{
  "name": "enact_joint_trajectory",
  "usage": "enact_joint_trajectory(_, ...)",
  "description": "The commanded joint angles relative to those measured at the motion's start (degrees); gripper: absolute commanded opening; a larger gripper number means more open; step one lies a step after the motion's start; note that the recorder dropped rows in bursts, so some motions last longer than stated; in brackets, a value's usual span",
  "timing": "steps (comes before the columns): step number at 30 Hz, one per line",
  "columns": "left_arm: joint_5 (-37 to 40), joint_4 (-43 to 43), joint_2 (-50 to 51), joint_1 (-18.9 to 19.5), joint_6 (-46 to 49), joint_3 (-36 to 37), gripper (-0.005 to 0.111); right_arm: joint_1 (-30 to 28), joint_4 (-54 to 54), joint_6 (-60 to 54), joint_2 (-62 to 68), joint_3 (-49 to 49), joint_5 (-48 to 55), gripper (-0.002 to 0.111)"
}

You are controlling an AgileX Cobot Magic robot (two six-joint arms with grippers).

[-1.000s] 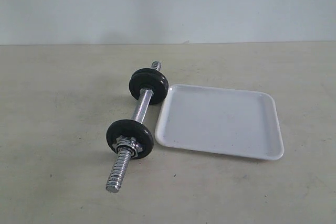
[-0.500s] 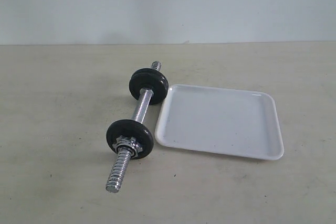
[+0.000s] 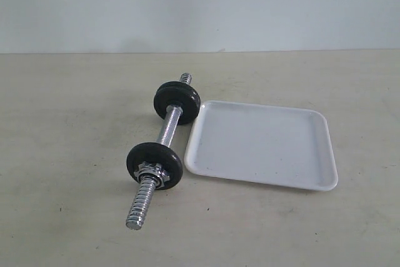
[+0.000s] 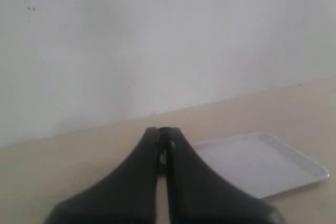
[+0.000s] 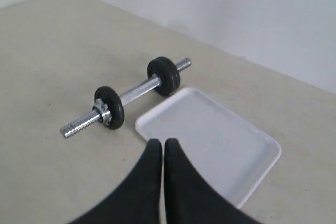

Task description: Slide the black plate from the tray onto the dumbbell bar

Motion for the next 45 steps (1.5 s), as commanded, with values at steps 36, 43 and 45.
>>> enact_joint_trajectory(36, -4.45, 0.28, -0.38, 0.12, 8.02, 1.27, 0.004, -0.19, 0.13, -3.8, -1.24, 40.1, -50.99, 0.0)
enact_joint_trajectory(43, -4.45, 0.28, -0.38, 0.12, 8.03, 1.27, 0.004, -0.19, 0.71, -2.97, -1.24, 40.1, -50.7, 0.0)
enact_joint_trajectory(45, -5.24, 0.28, -0.38, 0.12, 8.03, 1.27, 0.004, -0.19, 1.08, -1.5, -1.24, 40.1, -50.7, 0.0)
